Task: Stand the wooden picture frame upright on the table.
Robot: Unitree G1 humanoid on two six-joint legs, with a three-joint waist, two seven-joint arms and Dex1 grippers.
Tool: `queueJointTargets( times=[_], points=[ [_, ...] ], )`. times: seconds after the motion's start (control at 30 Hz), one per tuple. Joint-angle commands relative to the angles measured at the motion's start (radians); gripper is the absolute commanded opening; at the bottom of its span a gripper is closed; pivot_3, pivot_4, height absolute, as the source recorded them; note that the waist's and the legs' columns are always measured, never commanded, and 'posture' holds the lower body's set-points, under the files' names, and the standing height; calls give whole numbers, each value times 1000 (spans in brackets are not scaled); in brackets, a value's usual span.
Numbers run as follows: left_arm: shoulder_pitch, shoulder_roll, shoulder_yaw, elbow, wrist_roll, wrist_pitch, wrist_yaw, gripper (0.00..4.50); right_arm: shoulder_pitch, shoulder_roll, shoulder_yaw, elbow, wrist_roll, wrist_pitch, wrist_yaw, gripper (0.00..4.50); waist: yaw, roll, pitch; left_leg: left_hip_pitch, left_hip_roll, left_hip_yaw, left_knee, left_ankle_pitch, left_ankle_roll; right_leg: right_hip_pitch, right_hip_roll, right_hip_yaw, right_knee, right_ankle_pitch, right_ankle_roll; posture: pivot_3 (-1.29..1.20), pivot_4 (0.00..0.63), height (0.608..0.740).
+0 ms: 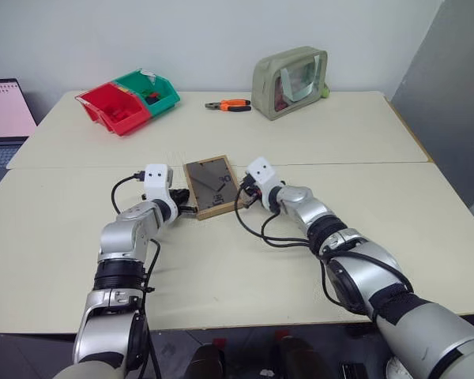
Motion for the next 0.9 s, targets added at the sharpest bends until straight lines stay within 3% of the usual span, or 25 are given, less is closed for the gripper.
queueJointTargets(
  times=[0.03, 0.33, 0.6, 0.77, 0.9],
  points=[
    [3, -8, -46, -44, 2, 30, -46, 29, -12, 7, -21, -43, 10, -12, 48, 28, 2, 0, 0, 0, 0, 0, 0, 0, 0, 0, 0, 0, 0, 0, 0, 0, 150, 740],
    [114, 19, -156, -257, -14, 172, -148, 29, 163, -35, 31, -298, 1, 70, 195, 28, 2, 0, -2, 0, 0, -1, 0, 0, 0, 0, 0, 0, 1, 0, 0, 0, 150, 740],
    [216, 74, -250, -536, -49, 337, -220, 29, 501, -182, 141, -1087, 52, 490, 351, 28, 10, 1, -3, 0, -1, -2, 1, 0, 0, 1, 0, 0, 0, 0, 0, 0, 150, 740],
    [279, 134, -261, -666, -66, 410, -256, 29, 597, -257, 176, -1384, 95, 691, 394, 28, 4, 1, -3, 1, -1, -2, 1, 0, 0, 1, 1, 0, 1, 0, 0, 0, 150, 740],
    [335, 212, -242, -770, -108, 479, -301, 29, 644, -314, 191, -1502, 119, 789, 406, 28, 1, 1, -3, 2, -1, -1, 1, 0, 0, 2, 2, 1, 2, -1, 0, 0, 150, 740]
  ],
)
